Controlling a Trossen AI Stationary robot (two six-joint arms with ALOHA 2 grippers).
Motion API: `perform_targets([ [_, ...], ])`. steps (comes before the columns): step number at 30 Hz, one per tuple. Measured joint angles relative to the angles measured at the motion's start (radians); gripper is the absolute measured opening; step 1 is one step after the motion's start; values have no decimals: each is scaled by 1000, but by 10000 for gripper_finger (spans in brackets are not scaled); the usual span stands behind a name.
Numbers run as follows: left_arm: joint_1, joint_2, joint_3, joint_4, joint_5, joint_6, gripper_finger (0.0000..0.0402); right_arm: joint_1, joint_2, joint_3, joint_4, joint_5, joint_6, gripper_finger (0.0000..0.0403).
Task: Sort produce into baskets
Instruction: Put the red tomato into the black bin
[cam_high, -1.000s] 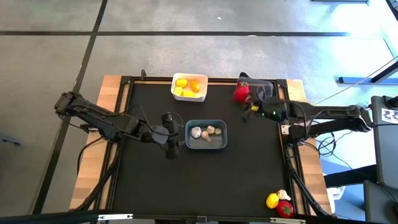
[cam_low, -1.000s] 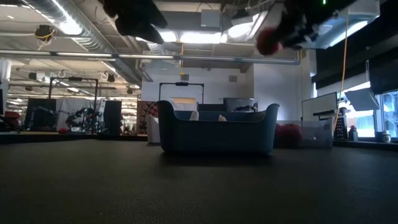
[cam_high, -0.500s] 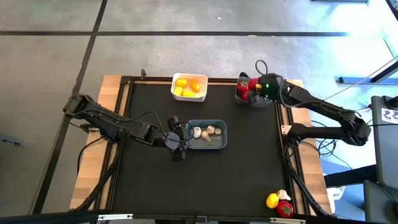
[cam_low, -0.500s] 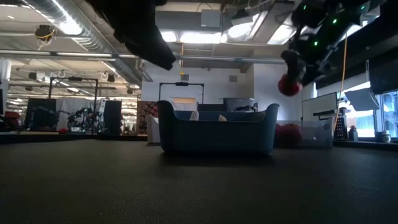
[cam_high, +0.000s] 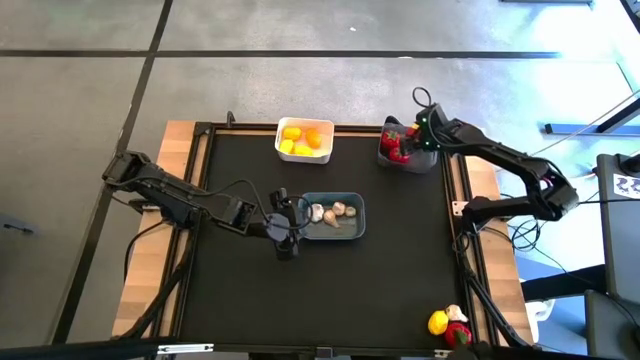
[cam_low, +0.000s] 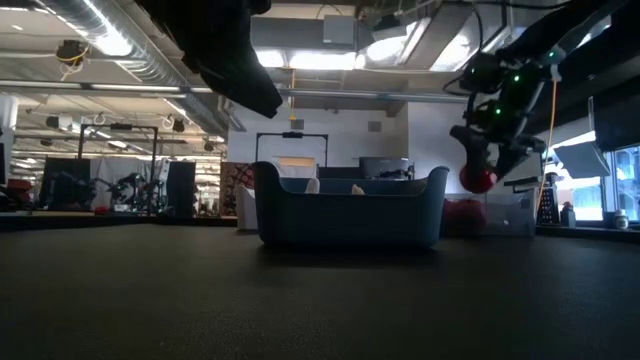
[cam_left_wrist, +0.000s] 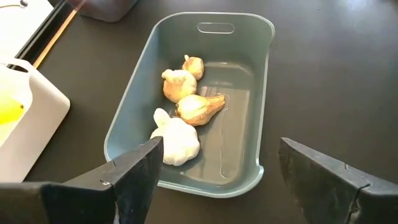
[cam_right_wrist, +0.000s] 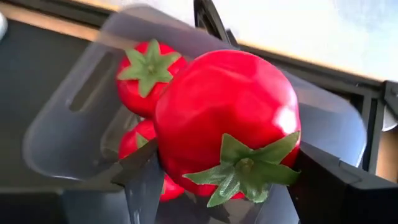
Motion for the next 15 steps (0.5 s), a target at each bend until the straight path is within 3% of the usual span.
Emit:
perform_targets([
  [7, 0, 0, 0, 0, 0, 0, 311, -7, 88, 0, 9, 21, 7, 279],
  [15, 0, 0, 0, 0, 0, 0, 311, -5, 151, 0, 22, 54, -1, 330],
])
